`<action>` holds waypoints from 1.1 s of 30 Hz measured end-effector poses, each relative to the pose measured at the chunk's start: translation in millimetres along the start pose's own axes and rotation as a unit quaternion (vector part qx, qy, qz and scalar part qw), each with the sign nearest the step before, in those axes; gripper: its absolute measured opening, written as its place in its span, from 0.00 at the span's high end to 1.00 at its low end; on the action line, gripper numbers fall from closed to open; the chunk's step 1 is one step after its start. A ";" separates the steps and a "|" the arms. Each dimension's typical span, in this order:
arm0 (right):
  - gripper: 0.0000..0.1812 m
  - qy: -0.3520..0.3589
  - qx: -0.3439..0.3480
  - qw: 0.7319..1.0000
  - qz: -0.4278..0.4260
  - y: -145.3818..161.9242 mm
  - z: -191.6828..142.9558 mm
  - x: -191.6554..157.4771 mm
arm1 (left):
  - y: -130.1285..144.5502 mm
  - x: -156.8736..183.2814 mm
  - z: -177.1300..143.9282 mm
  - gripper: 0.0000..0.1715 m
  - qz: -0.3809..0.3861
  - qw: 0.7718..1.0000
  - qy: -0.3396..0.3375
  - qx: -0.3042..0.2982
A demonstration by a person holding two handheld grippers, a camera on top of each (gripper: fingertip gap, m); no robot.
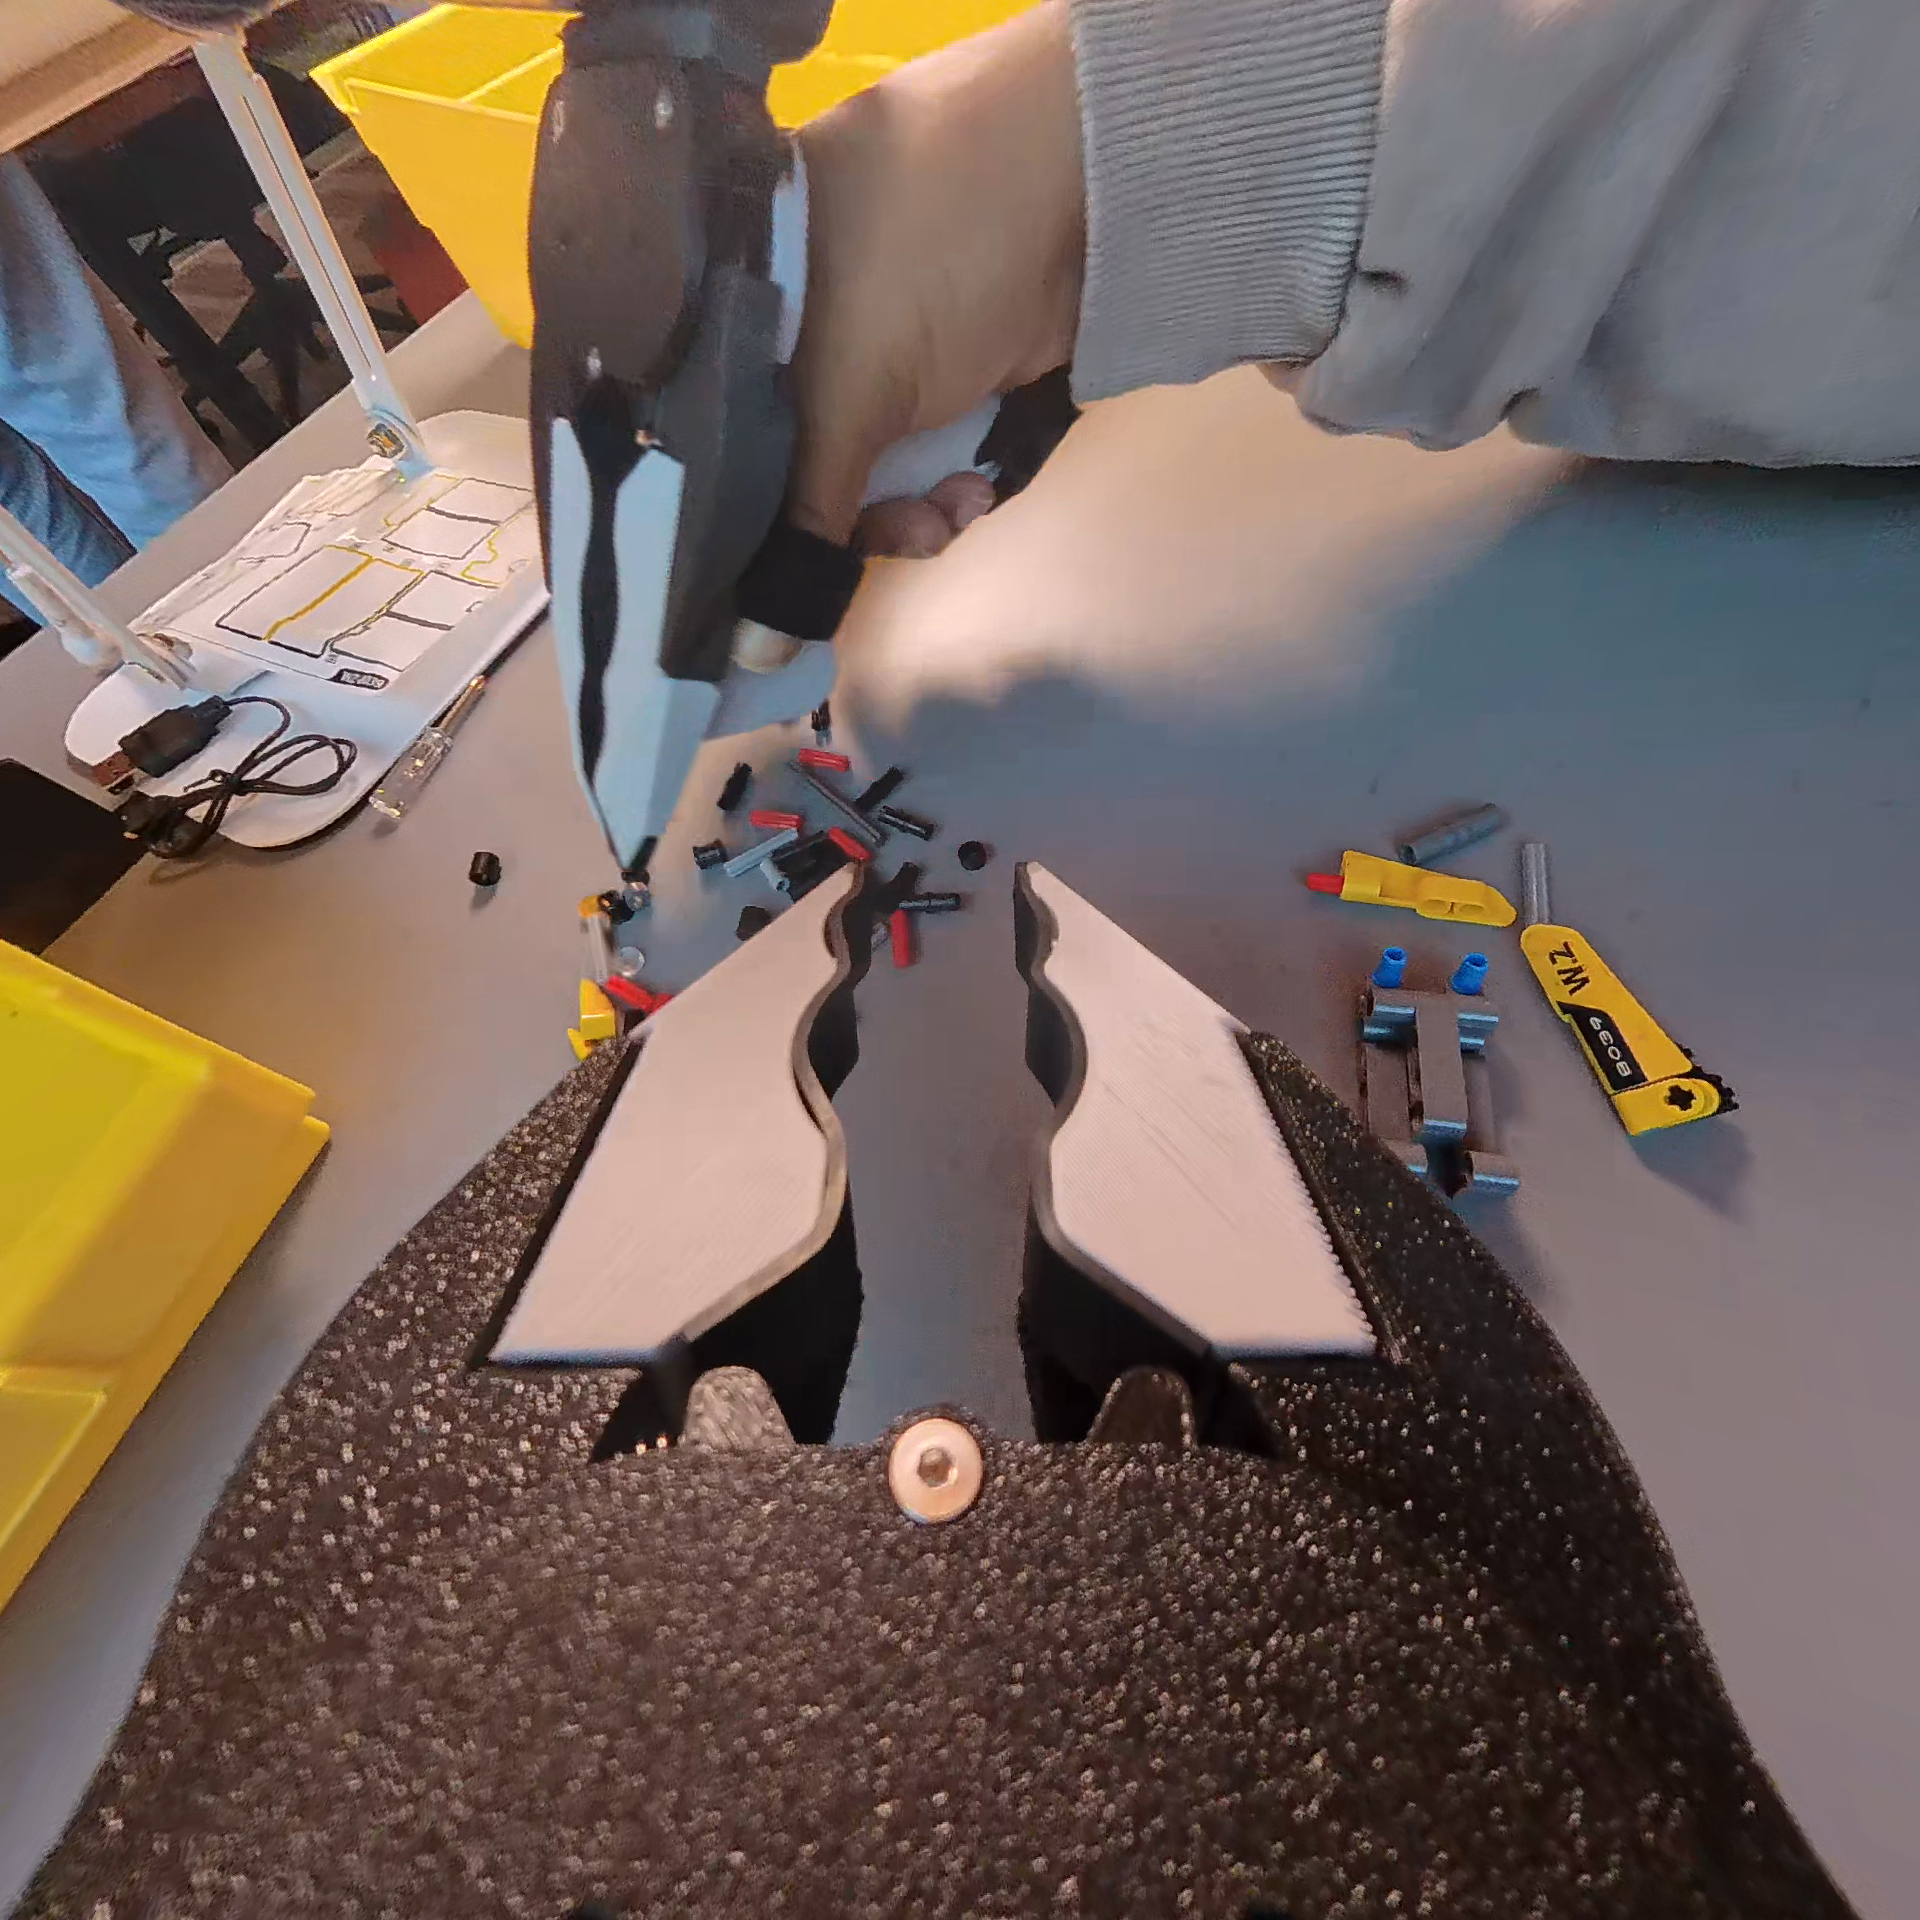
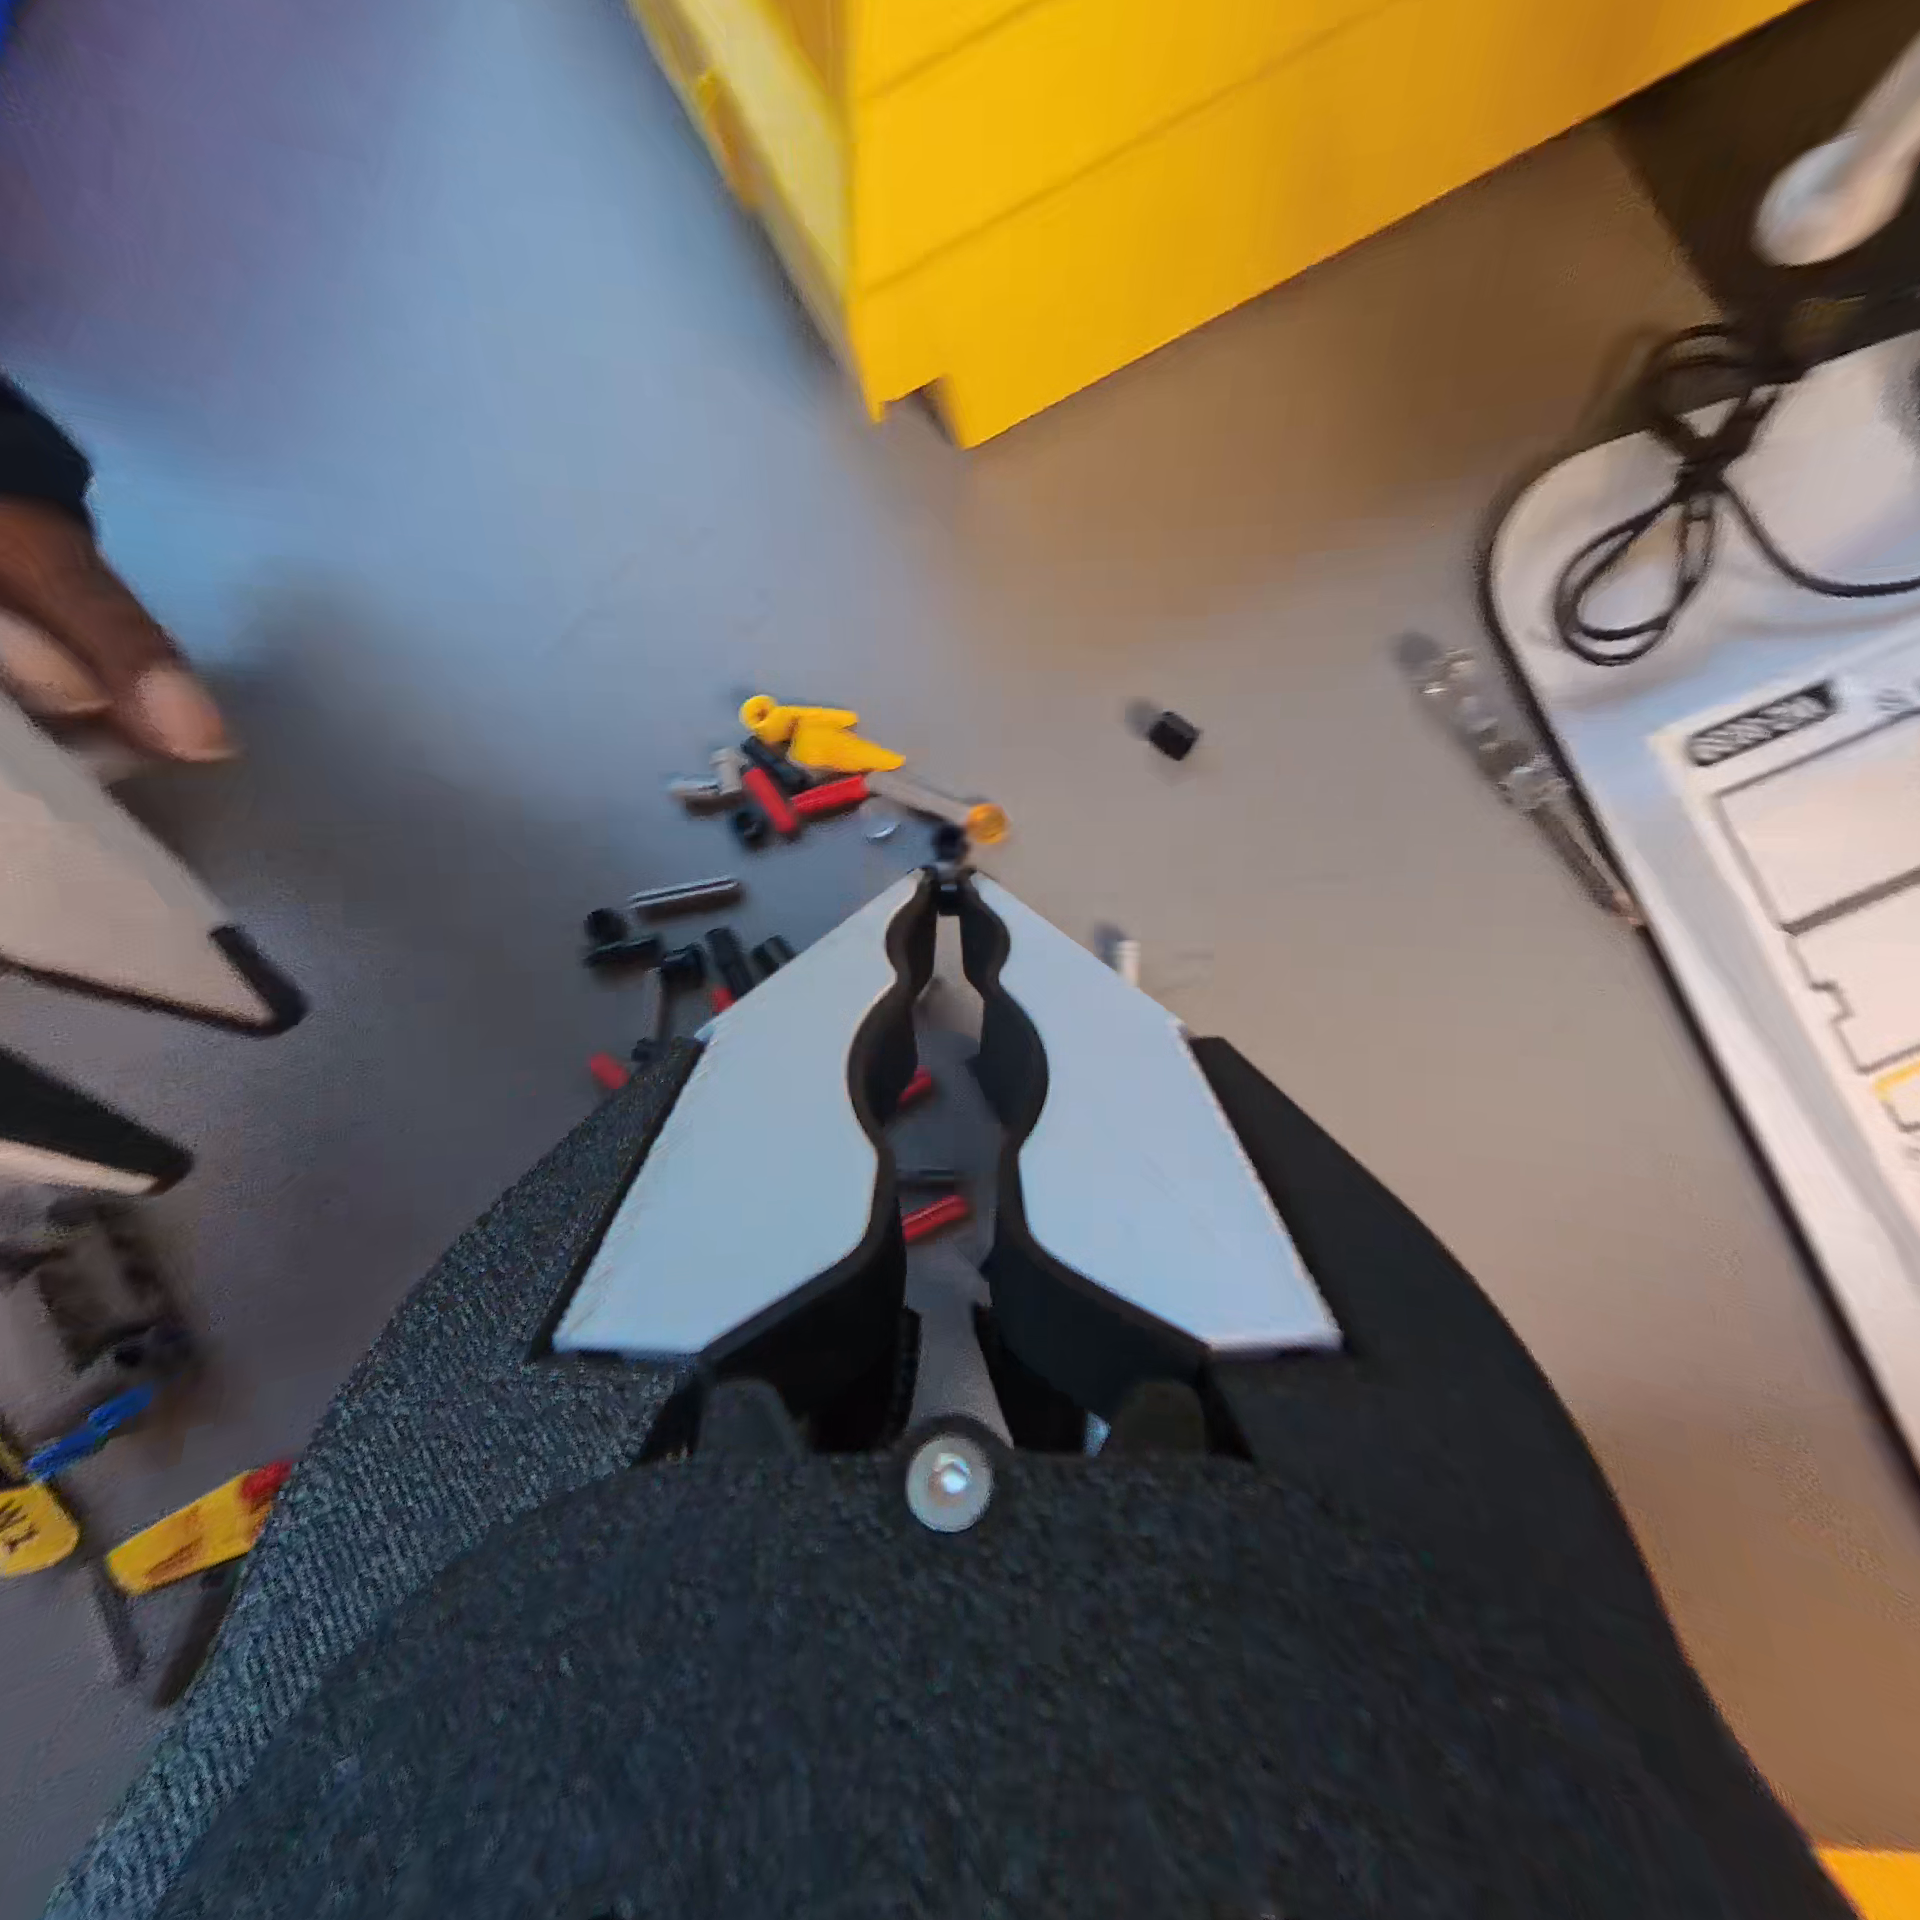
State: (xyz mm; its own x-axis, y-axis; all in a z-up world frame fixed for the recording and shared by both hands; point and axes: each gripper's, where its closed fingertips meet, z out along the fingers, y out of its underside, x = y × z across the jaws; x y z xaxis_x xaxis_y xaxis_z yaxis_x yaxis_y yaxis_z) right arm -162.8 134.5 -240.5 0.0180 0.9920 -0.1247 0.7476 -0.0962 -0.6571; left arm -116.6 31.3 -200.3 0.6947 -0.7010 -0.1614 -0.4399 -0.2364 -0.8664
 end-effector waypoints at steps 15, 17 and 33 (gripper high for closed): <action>0.92 0.095 -0.010 0.995 -0.007 -23.1 26.4 47.7 | 3.8 -0.7 0.6 0.84 0.003 1.000 -0.004 -0.009; 0.96 0.093 -0.019 0.995 -0.015 -23.0 29.5 46.2 | 4.0 -1.2 0.1 0.84 0.003 1.000 -0.004 -0.009; 0.90 0.075 -0.055 0.995 -0.034 14.1 -6.5 21.6 | 9.7 -1.8 2.2 0.84 0.006 1.000 -0.007 -0.024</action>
State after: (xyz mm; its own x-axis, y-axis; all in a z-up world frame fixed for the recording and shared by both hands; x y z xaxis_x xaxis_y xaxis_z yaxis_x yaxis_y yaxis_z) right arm -147.5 155.0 -247.6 0.0584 0.9977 0.0357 0.8181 -0.0274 -0.5744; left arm -120.9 31.7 -209.5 0.6965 -0.6950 -0.1784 -0.4747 -0.2598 -0.8410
